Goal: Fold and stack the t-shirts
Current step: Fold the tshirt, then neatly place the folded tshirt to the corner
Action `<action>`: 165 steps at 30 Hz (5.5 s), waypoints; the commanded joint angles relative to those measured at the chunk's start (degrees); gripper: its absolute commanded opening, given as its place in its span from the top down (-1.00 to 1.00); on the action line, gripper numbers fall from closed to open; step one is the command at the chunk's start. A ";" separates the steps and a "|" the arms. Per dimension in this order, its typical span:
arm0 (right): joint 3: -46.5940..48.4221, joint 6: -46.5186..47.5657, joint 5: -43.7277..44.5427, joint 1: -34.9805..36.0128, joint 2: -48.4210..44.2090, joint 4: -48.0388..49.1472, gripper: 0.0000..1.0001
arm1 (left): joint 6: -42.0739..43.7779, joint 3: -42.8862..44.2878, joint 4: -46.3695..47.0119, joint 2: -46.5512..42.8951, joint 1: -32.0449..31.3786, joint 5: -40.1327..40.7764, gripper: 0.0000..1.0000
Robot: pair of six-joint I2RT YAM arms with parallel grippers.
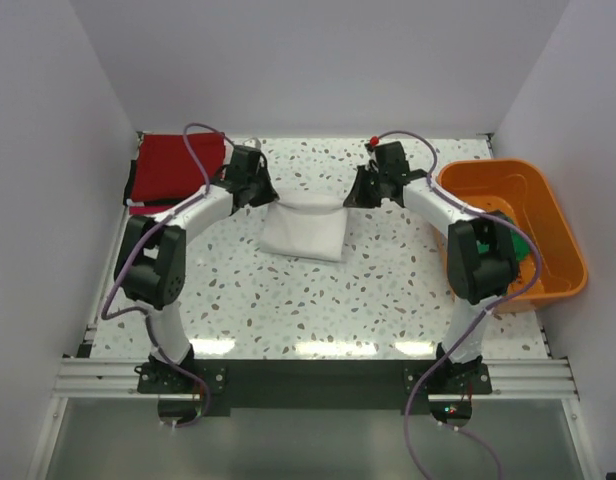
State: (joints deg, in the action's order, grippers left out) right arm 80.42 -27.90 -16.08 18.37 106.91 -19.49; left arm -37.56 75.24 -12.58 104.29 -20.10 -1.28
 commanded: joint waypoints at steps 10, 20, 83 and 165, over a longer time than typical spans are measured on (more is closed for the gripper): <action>11.60 0.39 -0.27 -1.50 12.53 1.47 0.54 | 2.76 13.70 -0.86 12.78 0.94 -0.31 0.14; 7.13 2.32 -1.06 -1.50 4.19 3.57 -0.97 | 4.51 10.46 -1.40 7.43 1.03 0.31 -1.00; -32.34 4.17 0.08 2.55 -37.74 4.73 -0.97 | 14.44 4.91 -4.13 7.76 2.78 -5.31 -1.00; -36.74 8.56 21.96 2.55 -45.83 -2.49 -0.97 | 53.83 31.64 -2.54 6.71 16.66 31.96 1.00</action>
State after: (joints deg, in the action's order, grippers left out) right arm 43.68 -18.96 5.21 20.88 60.90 -22.79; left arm 17.08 108.07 -17.93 113.75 -5.41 33.71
